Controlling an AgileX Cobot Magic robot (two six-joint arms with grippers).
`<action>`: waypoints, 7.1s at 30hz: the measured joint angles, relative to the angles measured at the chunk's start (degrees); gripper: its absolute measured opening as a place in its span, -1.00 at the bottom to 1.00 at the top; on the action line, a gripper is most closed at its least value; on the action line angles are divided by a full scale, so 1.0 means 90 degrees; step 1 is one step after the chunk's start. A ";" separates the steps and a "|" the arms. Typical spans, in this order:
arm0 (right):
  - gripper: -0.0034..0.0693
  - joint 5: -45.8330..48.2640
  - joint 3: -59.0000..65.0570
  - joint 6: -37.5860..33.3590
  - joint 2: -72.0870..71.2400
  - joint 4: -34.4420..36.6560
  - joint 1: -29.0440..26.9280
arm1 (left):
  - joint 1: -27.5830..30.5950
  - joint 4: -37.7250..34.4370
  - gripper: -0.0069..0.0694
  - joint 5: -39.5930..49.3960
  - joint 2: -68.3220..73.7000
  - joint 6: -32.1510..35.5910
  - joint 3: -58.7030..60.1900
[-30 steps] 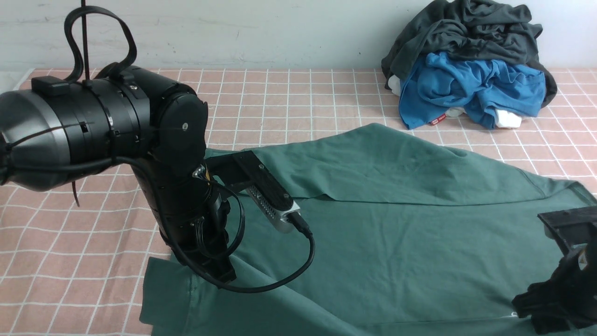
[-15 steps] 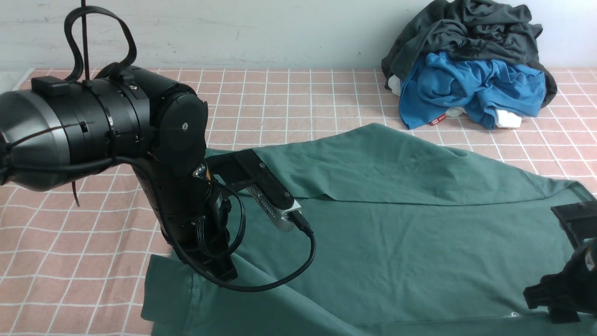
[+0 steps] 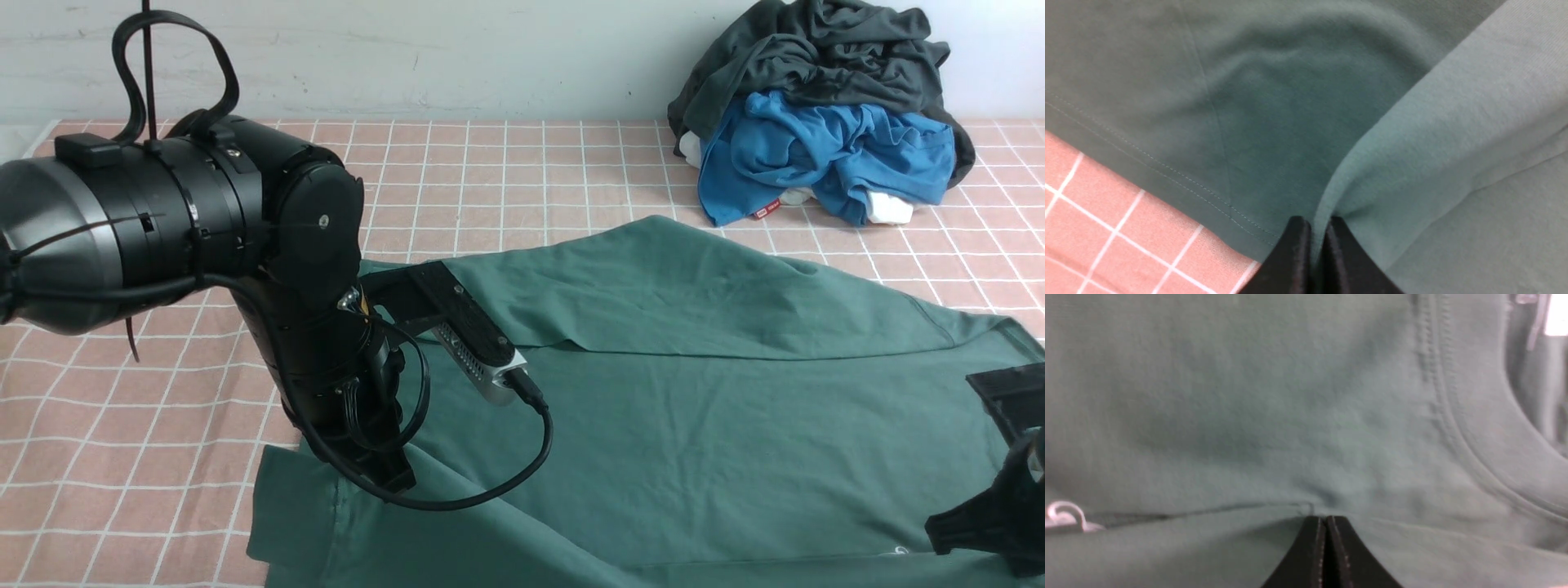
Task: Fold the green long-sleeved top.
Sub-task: Use the left arm to drag and place the cuff at the centered position on the left edge of the fabric, then use the left arm to clamp the cuff farthest from it, then use the left arm to drag and drop the cuff onto the cuff closest to the left arm, then use both arms simultaneously to clamp the lower edge of the clothing fabric
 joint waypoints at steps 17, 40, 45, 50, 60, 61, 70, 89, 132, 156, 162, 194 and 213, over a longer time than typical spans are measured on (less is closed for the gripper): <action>-0.64 -0.0276 0.0000 -0.0096 -0.0674 0.0428 -0.0536 | 0.0000 -0.0044 -0.78 0.0137 0.0001 0.0000 -0.0546; -0.51 -0.0678 -0.0066 -0.0796 0.0325 0.1282 -0.0693 | 0.0000 -0.0179 -0.78 0.0201 0.0007 0.0000 -0.0546; -0.89 -0.0584 -0.0066 -0.0824 0.0293 0.1233 -0.0693 | 0.0000 -0.0191 -0.78 0.0201 0.0007 0.0000 -0.0546; -0.91 -0.0072 -0.0018 -0.0802 -0.0144 0.0956 -0.0693 | 0.0000 -0.0193 -0.78 0.0201 0.0007 0.0000 -0.0546; -0.91 0.0704 -0.0006 0.0022 -0.1404 -0.0033 -0.0693 | 0.0000 -0.0169 -0.78 -0.0023 0.0343 0.0000 -0.1150; -0.91 0.0704 -0.0006 0.0094 -0.1419 -0.0087 -0.0693 | 0.0000 -0.0118 -0.78 -0.0025 0.0547 0.0000 -0.1376; -0.88 0.0473 0.0000 0.0191 -0.1288 -0.0130 -0.0693 | 0.0000 0.0406 -0.54 -0.0050 0.1897 -0.0038 -0.2353; -0.03 0.0209 -0.1456 0.0059 -0.1268 0.0166 -0.0693 | 0.1427 0.0053 0.64 -0.0363 0.2853 -0.1861 -0.3838; -0.03 -0.0287 -0.1668 -0.1418 -0.1155 0.1657 -0.0693 | 0.1813 -0.2073 -0.77 0.0864 0.0508 -0.2222 -0.3008; -0.03 0.1544 -0.1908 -0.3042 -0.1265 0.3079 0.0764 | 0.1813 -0.2355 0.21 -0.0780 -0.1942 -0.1144 0.2884; -0.03 0.2427 -0.1863 -0.3084 -0.1871 0.3021 0.2121 | 0.0868 -0.2050 0.42 0.0226 -0.2597 -0.0344 0.2937; -0.03 0.2657 -0.1592 -0.2838 -0.4339 0.2905 0.3062 | -0.2474 0.0404 0.13 -0.1422 -0.1621 -0.1180 0.4081; -0.03 0.2657 -0.1592 -0.2838 -0.4339 0.2681 0.3062 | -0.2474 0.0144 -0.09 -0.0810 -0.1460 -0.0598 0.4081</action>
